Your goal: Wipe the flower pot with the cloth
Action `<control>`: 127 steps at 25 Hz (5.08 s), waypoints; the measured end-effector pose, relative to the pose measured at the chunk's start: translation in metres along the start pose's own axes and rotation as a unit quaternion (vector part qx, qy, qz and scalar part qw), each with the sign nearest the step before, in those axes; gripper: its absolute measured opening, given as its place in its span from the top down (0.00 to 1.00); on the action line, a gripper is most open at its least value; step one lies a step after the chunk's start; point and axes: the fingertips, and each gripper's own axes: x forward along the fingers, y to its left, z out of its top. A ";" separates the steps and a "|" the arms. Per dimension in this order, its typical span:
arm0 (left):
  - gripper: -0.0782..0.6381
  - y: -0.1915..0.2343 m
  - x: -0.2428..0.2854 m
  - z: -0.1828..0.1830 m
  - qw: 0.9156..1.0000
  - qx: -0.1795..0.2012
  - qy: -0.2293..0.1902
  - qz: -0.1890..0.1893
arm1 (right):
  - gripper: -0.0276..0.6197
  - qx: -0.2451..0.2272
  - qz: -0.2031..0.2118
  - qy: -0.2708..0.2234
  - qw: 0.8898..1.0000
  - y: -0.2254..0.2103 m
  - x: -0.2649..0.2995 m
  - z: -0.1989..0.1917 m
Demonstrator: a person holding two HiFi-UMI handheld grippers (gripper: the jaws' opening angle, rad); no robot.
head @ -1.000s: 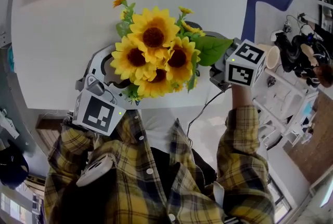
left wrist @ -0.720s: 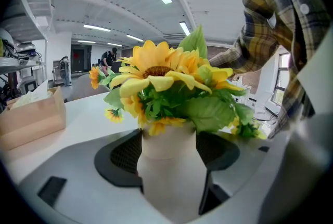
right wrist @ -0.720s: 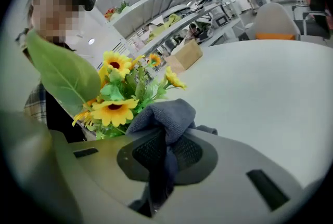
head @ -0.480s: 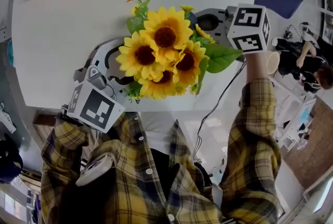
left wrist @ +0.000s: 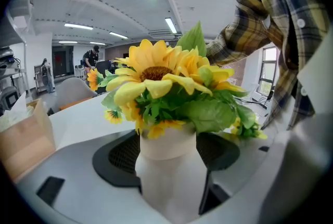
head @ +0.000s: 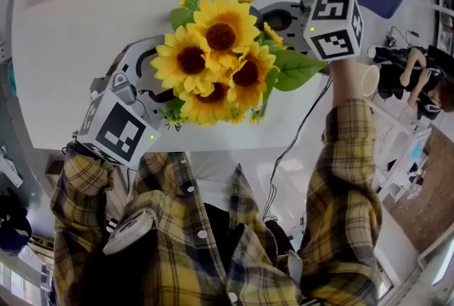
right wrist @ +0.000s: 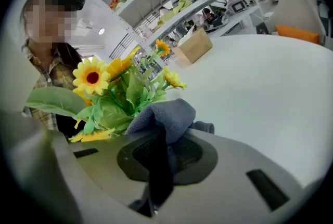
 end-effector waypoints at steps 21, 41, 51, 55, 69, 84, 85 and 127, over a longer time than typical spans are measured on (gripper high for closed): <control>0.39 -0.035 -0.024 -0.012 0.967 -0.186 -0.066 0.160 | 0.91 0.197 -0.185 -0.296 0.916 0.087 0.030 -0.076; 0.39 -0.035 -0.017 0.001 0.992 -0.071 -0.057 0.089 | 0.91 0.182 -0.165 -0.250 0.936 0.046 -0.008 -0.050; 0.39 -0.038 -0.008 0.003 0.997 -0.038 -0.056 0.046 | 0.91 0.092 -0.093 -0.127 0.983 0.021 -0.004 -0.025; 0.39 -0.038 -0.006 0.000 0.998 -0.027 -0.055 0.026 | 0.91 0.043 -0.060 -0.068 0.995 0.014 0.003 -0.017; 0.39 -0.035 -0.008 0.012 0.997 0.030 -0.036 -0.057 | 0.91 -0.064 0.024 0.074 0.995 0.005 0.025 0.019; 0.39 -0.024 -0.072 0.005 0.991 -0.112 -0.060 0.037 | 0.91 -0.017 -0.149 -0.155 0.976 0.013 -0.049 0.035; 0.39 -0.024 -0.080 0.012 0.988 -0.130 -0.075 0.047 | 0.91 -0.019 -0.167 -0.177 0.970 0.021 -0.061 0.036; 0.88 -0.134 -0.218 0.201 0.943 -0.097 -0.271 0.168 | 0.91 -0.112 -0.312 -0.483 0.811 0.341 -0.116 0.082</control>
